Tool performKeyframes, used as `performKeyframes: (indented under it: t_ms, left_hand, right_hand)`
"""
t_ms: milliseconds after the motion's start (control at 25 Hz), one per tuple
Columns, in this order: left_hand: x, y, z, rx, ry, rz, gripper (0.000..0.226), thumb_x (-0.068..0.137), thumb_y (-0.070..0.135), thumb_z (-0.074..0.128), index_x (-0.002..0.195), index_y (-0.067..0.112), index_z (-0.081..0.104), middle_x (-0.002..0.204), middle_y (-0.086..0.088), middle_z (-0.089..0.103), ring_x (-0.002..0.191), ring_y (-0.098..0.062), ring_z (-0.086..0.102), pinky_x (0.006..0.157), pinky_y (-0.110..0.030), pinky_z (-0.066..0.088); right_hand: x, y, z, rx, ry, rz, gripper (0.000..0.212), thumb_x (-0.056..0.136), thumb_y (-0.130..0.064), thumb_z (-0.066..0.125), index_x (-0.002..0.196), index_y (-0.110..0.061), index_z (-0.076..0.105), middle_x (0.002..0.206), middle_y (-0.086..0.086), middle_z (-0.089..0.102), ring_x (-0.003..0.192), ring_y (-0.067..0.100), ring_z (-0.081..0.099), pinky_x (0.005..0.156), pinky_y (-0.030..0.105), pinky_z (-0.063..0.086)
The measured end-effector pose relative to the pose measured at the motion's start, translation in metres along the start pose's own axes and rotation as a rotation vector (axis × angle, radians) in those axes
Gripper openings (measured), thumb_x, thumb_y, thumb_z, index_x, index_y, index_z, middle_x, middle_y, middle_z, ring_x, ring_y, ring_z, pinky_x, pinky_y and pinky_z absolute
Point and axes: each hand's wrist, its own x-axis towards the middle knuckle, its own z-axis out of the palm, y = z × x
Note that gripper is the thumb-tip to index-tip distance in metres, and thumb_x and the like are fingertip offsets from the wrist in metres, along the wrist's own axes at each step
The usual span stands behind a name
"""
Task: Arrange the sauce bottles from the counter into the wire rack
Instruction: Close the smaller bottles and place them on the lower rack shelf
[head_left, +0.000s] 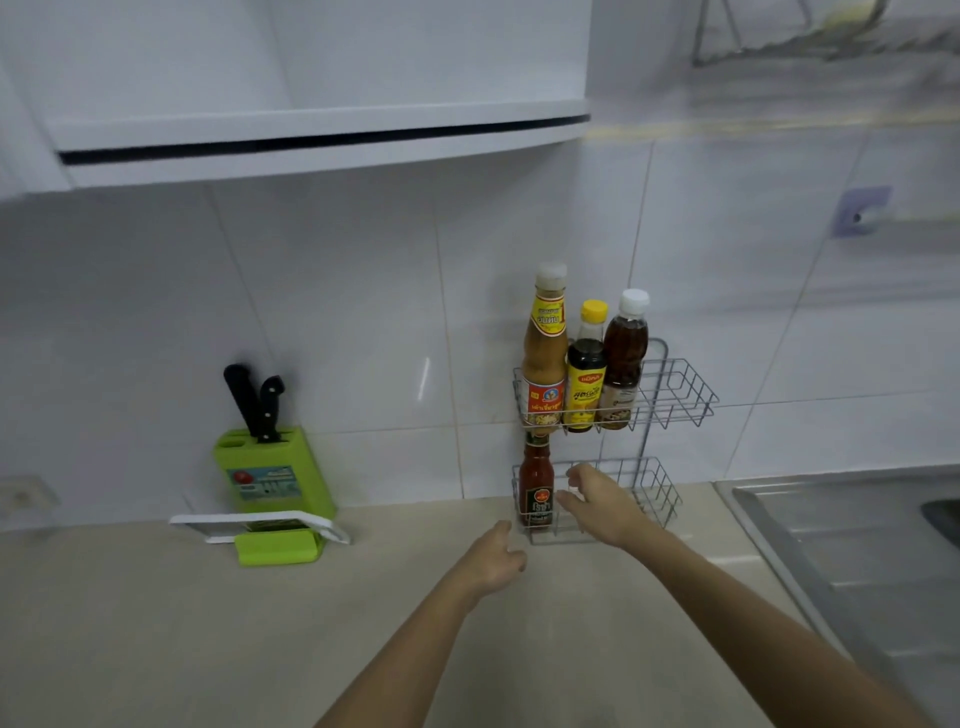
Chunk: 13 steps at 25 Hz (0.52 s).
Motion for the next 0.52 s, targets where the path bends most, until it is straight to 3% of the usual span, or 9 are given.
performKeyframes:
  t_ms: [200,360,520]
  left_hand:
    - [0.03,-0.004,0.002,-0.048,-0.024,-0.018,0.064,0.092,0.015,0.047,0.149,0.012,0.019,0.157,-0.01,0.026,0.14,-0.024,0.031,0.1,-0.025,0.032]
    - [0.053,-0.002,-0.002,-0.112,-0.025,-0.031,0.058,0.092,0.012,0.047,0.145,0.01,0.025,0.151,-0.012,0.035,0.135,-0.025,0.038,0.091,-0.022,0.032]
    - [0.064,-0.002,0.001,-0.159,-0.039,-0.047,0.059,0.091,0.007,0.046,0.146,0.009,0.023,0.152,-0.013,0.033,0.138,-0.026,0.034,0.091,-0.021,0.03]
  right_hand:
    - [0.055,-0.002,0.007,0.103,0.003,0.04,0.052,0.092,-0.025,0.058,0.134,0.0,0.039,0.141,0.018,0.047,0.128,0.03,0.047,0.105,0.041,0.041]
    - [0.096,-0.006,0.019,0.159,0.01,0.021,0.041,0.092,-0.026,0.059,0.124,-0.002,0.051,0.126,0.019,0.06,0.113,0.033,0.056,0.089,0.031,0.042]
    - [0.106,-0.004,0.028,0.22,0.079,0.033,0.039,0.093,-0.027,0.056,0.123,-0.001,0.053,0.123,0.018,0.061,0.112,0.036,0.057,0.088,0.033,0.043]
